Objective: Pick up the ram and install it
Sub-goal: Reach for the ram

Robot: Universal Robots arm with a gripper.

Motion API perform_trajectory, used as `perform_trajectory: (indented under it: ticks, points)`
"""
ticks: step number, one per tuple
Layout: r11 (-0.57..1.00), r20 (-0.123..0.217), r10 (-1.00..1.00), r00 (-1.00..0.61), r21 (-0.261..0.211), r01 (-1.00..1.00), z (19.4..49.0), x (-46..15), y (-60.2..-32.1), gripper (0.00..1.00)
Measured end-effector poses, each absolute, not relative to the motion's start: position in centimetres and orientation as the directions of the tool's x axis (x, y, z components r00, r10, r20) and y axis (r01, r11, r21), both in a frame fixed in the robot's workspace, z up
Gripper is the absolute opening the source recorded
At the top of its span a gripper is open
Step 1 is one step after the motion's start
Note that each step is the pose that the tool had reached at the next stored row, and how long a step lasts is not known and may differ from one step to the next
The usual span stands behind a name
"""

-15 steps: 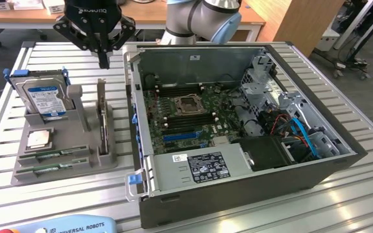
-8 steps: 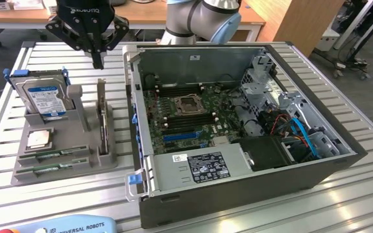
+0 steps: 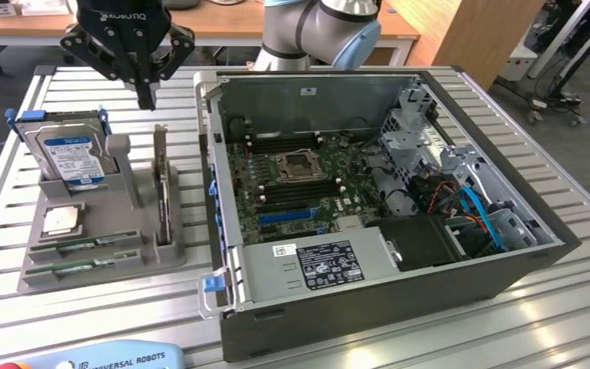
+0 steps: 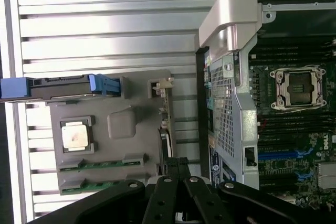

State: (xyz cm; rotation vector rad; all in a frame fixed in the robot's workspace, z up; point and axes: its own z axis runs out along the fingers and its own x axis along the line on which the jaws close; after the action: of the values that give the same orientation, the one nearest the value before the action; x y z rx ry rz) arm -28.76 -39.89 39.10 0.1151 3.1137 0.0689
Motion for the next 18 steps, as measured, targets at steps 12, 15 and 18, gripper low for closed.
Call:
perform_trajectory:
  ticks: [12, 15, 18]
  points:
    - [0.996, -0.023, 0.074, -0.997, 0.045, 0.073, 39.1, -29.9, -39.9, 0.1]
    - [0.996, -0.023, 0.074, -0.997, 0.045, 0.073, 39.1, -30.2, -39.9, 0.1]
    - [0.996, -0.023, 0.074, -0.997, 0.045, 0.073, 39.1, -30.4, -39.9, 0.1]
